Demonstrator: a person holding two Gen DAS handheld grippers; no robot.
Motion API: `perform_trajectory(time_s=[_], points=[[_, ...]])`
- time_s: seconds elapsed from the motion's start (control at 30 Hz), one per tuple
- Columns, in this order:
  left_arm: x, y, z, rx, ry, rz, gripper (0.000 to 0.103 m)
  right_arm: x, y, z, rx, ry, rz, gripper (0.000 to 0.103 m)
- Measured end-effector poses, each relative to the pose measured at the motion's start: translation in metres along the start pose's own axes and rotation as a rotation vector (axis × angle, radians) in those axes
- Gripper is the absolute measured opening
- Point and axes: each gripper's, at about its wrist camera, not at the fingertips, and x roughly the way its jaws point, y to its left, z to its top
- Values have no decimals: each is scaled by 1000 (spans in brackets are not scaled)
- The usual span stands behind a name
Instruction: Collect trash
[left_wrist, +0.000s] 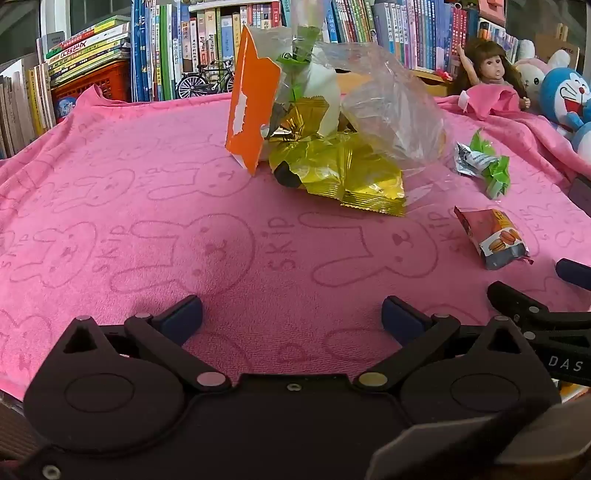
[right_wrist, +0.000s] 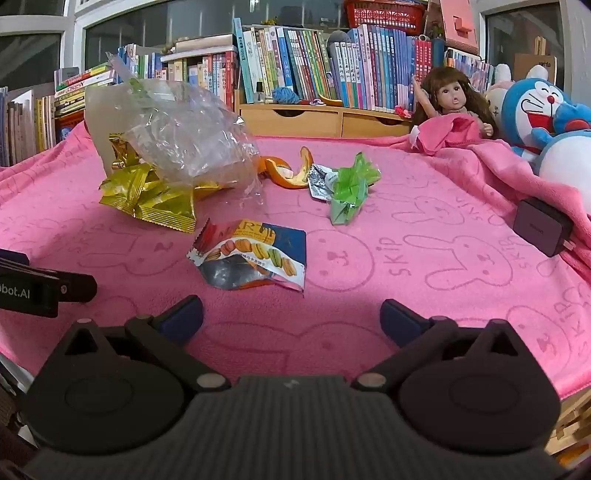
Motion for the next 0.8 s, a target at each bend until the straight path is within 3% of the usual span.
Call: perform_trajectory(time_s=[0.8], points=[[0,0,0,0,7,1,103,1,-1,2,4,16,0,103]])
